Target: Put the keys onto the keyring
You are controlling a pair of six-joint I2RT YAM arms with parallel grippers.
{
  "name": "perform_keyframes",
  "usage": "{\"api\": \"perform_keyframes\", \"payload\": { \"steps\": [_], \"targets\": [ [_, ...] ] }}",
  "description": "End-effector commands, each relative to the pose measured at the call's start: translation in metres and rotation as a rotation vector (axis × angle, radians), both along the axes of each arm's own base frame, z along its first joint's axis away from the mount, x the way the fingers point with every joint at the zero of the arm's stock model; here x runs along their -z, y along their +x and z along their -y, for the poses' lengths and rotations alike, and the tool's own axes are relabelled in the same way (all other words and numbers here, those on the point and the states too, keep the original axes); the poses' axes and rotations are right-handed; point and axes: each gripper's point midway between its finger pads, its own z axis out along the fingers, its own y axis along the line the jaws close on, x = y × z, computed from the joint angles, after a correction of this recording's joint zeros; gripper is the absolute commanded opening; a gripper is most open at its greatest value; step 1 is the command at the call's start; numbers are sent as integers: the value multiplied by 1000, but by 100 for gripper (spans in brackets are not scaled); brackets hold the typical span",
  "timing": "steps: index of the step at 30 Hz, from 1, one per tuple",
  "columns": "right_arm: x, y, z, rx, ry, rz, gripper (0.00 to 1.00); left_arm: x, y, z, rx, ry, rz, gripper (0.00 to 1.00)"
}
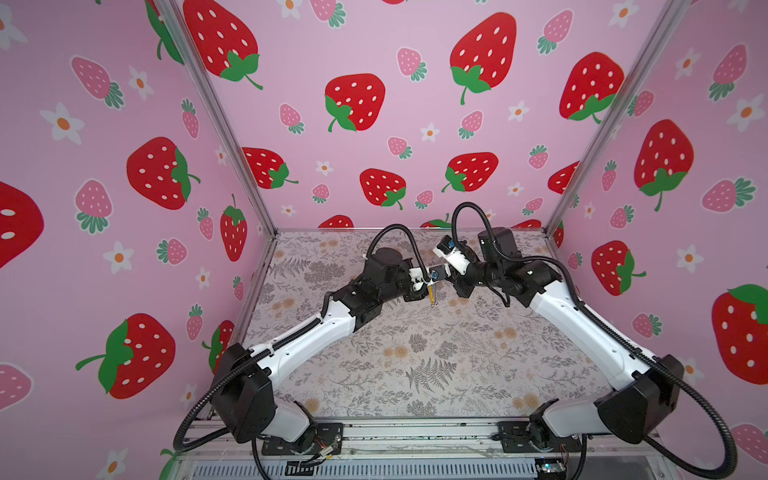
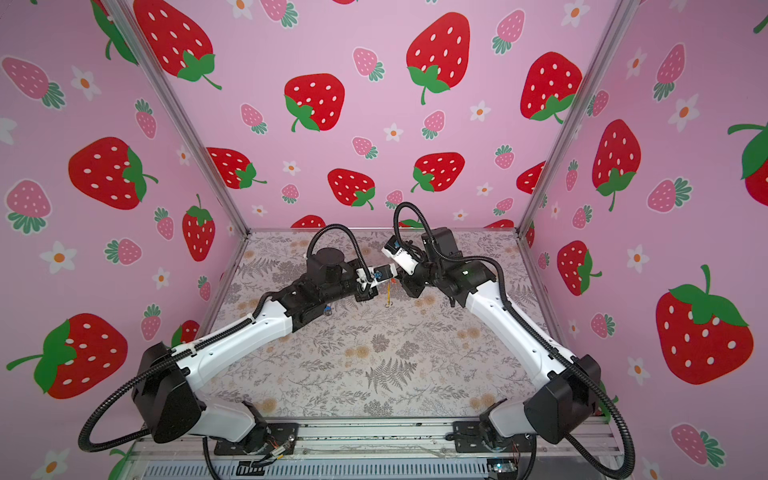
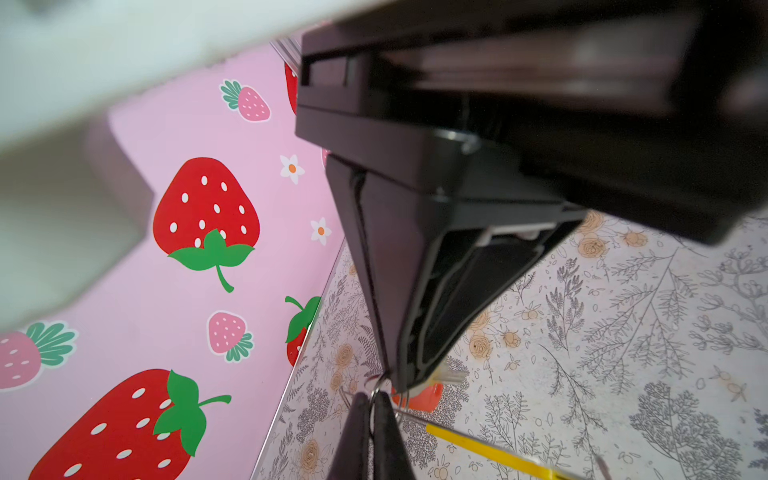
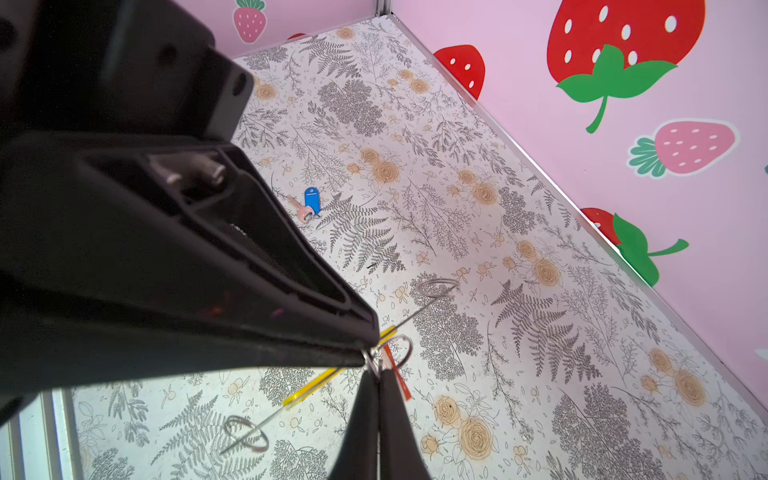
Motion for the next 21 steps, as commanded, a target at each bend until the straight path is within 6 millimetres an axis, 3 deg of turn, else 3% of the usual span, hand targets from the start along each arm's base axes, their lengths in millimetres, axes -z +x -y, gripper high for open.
{"api": "perform_keyframes", "payload": {
  "steps": [1, 13, 21],
  "targets": [
    [-19, -7, -8, -46, 56, 41, 5, -8, 1, 5, 17, -4, 10, 0],
    [-20, -3, 10, 21, 57, 156, 29, -27, -3, -1, 34, -101, -32, 0],
    [-18, -7, 18, 28, 102, 219, 31, -42, -10, -3, 69, -170, -77, 0]
  ]
}}
